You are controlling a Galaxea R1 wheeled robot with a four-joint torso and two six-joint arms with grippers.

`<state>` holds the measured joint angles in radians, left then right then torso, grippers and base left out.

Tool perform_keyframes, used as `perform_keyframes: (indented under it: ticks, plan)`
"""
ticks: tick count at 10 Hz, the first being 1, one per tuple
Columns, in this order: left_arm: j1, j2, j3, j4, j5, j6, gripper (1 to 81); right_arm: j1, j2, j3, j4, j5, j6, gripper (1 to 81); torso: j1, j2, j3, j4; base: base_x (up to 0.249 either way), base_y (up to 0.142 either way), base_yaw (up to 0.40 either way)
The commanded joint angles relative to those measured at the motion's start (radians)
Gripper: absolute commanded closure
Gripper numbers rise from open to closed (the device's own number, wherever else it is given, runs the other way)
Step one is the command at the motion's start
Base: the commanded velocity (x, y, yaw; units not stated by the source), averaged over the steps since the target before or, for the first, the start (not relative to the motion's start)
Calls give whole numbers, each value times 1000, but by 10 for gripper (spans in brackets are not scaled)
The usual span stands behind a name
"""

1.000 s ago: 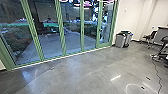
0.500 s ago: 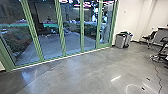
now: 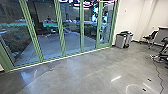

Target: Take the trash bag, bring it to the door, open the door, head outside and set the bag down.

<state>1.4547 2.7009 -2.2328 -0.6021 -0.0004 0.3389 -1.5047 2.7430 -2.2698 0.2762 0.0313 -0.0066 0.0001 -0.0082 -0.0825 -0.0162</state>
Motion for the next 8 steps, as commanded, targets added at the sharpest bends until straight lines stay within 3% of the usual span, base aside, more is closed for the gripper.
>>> perform_keyframes:
  ticks: [1, 8]
  plan:
    - [-49, -19, 12, 4, 73, 3, 811, 45, -18, 12, -8, -63, -3, 10, 0, 0, 0, 0, 88, 0, 0]
    - [-49, -19, 12, 5, 73, 3, 811, 45, -18, 12, -9, -63, -3, 10, 0, 0, 0, 0, 93, -67, 0]
